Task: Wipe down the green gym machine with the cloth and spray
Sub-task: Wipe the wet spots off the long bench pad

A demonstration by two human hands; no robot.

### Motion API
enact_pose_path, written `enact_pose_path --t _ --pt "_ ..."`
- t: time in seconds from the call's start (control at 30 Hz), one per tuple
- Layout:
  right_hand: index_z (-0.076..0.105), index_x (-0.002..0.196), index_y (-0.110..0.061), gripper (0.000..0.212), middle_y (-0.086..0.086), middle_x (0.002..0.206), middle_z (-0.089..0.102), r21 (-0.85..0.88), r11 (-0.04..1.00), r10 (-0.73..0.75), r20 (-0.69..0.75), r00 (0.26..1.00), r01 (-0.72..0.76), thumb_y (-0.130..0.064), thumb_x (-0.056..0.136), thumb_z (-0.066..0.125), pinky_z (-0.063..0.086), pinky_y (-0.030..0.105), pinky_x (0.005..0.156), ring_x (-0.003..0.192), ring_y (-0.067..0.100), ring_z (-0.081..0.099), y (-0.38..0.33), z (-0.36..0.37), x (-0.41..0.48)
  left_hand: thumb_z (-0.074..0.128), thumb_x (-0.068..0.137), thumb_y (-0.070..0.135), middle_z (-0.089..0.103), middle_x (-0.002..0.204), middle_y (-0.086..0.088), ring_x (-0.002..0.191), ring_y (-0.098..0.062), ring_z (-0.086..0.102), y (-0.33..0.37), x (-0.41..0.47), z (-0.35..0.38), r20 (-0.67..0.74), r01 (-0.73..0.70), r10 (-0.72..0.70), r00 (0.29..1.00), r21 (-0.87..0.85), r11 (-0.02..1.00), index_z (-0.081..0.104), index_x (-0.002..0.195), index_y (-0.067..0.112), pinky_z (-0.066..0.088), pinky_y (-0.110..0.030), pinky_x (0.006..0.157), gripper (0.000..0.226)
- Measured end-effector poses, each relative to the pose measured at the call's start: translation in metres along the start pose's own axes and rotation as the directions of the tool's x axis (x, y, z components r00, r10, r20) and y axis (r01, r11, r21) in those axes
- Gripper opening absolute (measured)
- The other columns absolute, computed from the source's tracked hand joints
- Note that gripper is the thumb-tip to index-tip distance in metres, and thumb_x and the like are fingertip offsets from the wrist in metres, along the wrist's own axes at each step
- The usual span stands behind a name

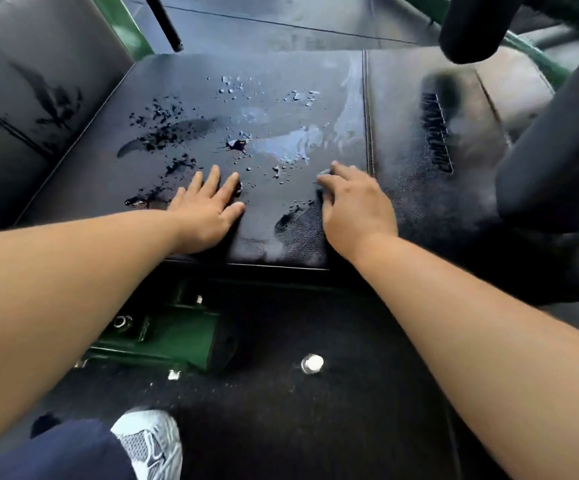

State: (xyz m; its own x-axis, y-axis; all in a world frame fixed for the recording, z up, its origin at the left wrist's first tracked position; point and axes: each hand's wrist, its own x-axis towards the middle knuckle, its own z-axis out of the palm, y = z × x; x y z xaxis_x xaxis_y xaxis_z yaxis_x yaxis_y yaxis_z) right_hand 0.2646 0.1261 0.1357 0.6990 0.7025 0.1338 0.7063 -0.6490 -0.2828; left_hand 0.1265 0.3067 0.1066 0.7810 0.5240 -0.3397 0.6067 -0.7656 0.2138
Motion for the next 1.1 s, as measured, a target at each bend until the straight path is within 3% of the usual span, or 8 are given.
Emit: enact_pose_path --t 0.2,0.37,0.47,0.6,0.67,0.8,1.0,1.1 --pt "0.073 0.099 -0.008 0.027 0.012 0.114 0.07 0.029 0.858 -0.512 -0.031 0.859 0.513 -0.011 0.087 0.05 0.041 0.031 0.099 0.104 0.033 0.066 -0.006 -0.002 -0.043 0.021 0.102 0.047 -0.018 0.16 0.001 0.147 -0.021 -0.014 0.003 -0.004 -0.002 0.006 0.009 -0.009 1.0 -0.025 1.0 -0.007 0.152 0.033 -0.004 -0.041 0.118 0.059" --pt "0.057 0.132 -0.013 0.036 0.003 0.149 0.044 -0.015 1.0 -0.019 -0.011 1.0 0.019 -0.013 0.099 0.044 0.028 0.031 0.112 0.138 0.024 0.037 0.0 -0.003 -0.006 0.023 0.102 0.048 -0.018 0.16 0.004 0.147 -0.019 -0.014 -0.001 -0.001 -0.002 0.007 -0.009 0.009 1.0 -0.058 0.998 -0.006 0.152 0.035 -0.005 -0.041 0.118 0.059" --pt "0.07 0.11 -0.005 0.03 0.015 0.125 0.064 0.088 0.957 -0.272 -0.065 0.96 0.277 -0.001 0.084 0.057 0.051 0.042 0.096 0.111 0.034 0.061 -0.047 0.029 -0.052 0.025 0.102 0.046 -0.016 0.16 0.004 0.147 -0.019 -0.013 -0.004 -0.001 -0.003 0.018 -0.016 0.017 1.0 -0.092 0.996 -0.004 0.152 0.036 -0.004 -0.041 0.118 0.059" --pt "0.071 0.096 -0.001 0.032 0.018 0.111 0.069 0.021 0.715 -0.699 -0.01 0.715 0.699 -0.001 0.078 0.045 0.034 0.031 0.109 0.108 0.034 0.061 -0.029 0.014 -0.062 0.026 0.102 0.046 -0.016 0.16 0.003 0.147 -0.019 -0.013 -0.003 0.0 -0.004 0.024 -0.015 0.017 1.0 -0.076 0.997 -0.005 0.152 0.035 -0.004 -0.042 0.118 0.059" --pt "0.071 0.093 -0.003 0.03 0.018 0.109 0.069 -0.049 0.764 -0.645 -0.024 0.764 0.643 0.004 0.075 0.048 0.035 0.034 0.11 0.106 0.036 0.062 -0.003 -0.003 -0.036 0.025 0.102 0.046 -0.017 0.16 0.003 0.147 -0.019 -0.014 -0.003 -0.001 -0.004 0.026 -0.014 0.016 1.0 -0.08 0.997 -0.005 0.152 0.035 -0.004 -0.041 0.117 0.059" --pt "0.059 0.128 -0.006 0.037 0.013 0.146 0.047 -0.047 0.999 -0.03 -0.035 0.999 0.028 -0.002 0.094 0.047 0.028 0.035 0.114 0.137 0.031 0.039 0.0 -0.007 -0.007 0.025 0.102 0.047 -0.017 0.16 0.003 0.147 -0.019 -0.014 -0.001 -0.003 -0.005 0.021 -0.014 0.016 1.0 -0.081 0.997 -0.004 0.152 0.035 -0.004 -0.041 0.117 0.059" --pt "0.071 0.101 -0.004 0.029 0.019 0.117 0.067 0.064 0.817 -0.574 -0.01 0.819 0.573 -0.001 0.076 0.058 0.04 0.035 0.103 0.105 0.037 0.065 -0.038 0.021 -0.067 0.026 0.102 0.046 -0.016 0.16 0.004 0.147 -0.019 -0.014 -0.003 -0.001 -0.004 0.022 -0.007 0.008 1.0 -0.082 0.997 -0.004 0.152 0.036 -0.004 -0.042 0.118 0.059" --pt "0.068 0.11 -0.005 0.028 0.017 0.124 0.064 -0.06 0.886 -0.458 0.047 0.888 0.46 0.0 0.084 0.056 0.036 0.034 0.106 0.118 0.037 0.059 0.011 -0.02 -0.027 0.024 0.102 0.047 -0.016 0.16 0.004 0.147 -0.018 -0.014 -0.004 0.0 -0.003 0.019 -0.014 0.015 1.0 -0.079 0.997 -0.004 0.152 0.036 -0.004 -0.042 0.118 0.059"
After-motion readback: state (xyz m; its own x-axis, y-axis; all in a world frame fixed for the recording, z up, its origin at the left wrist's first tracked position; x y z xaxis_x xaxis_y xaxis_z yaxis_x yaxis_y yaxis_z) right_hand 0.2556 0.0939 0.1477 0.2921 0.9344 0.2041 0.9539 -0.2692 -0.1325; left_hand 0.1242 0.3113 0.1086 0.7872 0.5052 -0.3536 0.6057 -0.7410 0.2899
